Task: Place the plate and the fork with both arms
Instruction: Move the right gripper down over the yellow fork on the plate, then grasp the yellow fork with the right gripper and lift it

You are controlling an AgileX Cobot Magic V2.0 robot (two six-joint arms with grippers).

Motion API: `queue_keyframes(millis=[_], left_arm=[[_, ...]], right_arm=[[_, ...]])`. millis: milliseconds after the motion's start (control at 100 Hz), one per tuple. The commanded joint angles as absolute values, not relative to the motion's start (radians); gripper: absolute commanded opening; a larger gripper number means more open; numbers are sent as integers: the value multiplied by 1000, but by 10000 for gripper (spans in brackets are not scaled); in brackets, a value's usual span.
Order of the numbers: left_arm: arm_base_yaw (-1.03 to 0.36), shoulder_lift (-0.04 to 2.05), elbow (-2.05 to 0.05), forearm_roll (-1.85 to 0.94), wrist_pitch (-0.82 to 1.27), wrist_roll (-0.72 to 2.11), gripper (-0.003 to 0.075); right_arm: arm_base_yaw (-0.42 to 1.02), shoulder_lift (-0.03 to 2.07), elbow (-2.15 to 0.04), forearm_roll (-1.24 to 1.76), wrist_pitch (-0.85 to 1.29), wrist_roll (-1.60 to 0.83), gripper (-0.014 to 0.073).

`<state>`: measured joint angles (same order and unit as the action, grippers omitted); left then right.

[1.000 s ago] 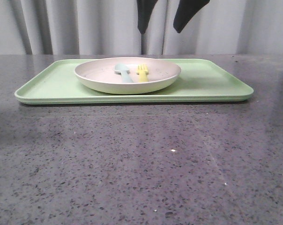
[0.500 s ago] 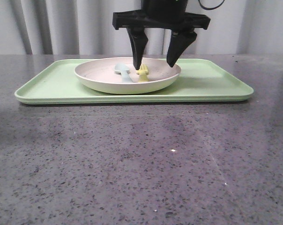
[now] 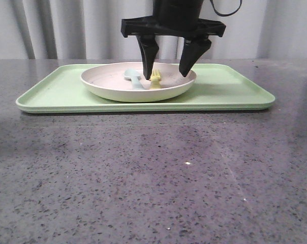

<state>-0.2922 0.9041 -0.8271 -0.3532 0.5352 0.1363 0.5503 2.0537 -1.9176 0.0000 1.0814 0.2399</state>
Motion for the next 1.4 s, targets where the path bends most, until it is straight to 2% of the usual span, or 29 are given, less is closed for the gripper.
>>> queue_keyframes(millis=[0,230,310,450,760,880,1390], left_arm=[[-299,892,-855,-380,468,125,273],[-299,892,-855,-380,468,125,273],[-299,892,-855,-380,468,125,273],[-299,892,-855,-380,468,125,273],[-299,892,-855,-380,466,125,273],[-299,892,-855,-380,466,125,273],[-299,892,-855,-380,460,125,273]], right_arm=[[553,2007,-1952,0,1043,239,528],[553,2018,-1952,0,1029,238,528],[553,2021,-1952,0,1025,238,503],[553,2036,-1952,0,1028,238,381],[553,2038,-1952,0,1024,238,38],[553,2037,-1952,0,1023,238,-45],[519,1953,-1955,-61,1119,238,-68]])
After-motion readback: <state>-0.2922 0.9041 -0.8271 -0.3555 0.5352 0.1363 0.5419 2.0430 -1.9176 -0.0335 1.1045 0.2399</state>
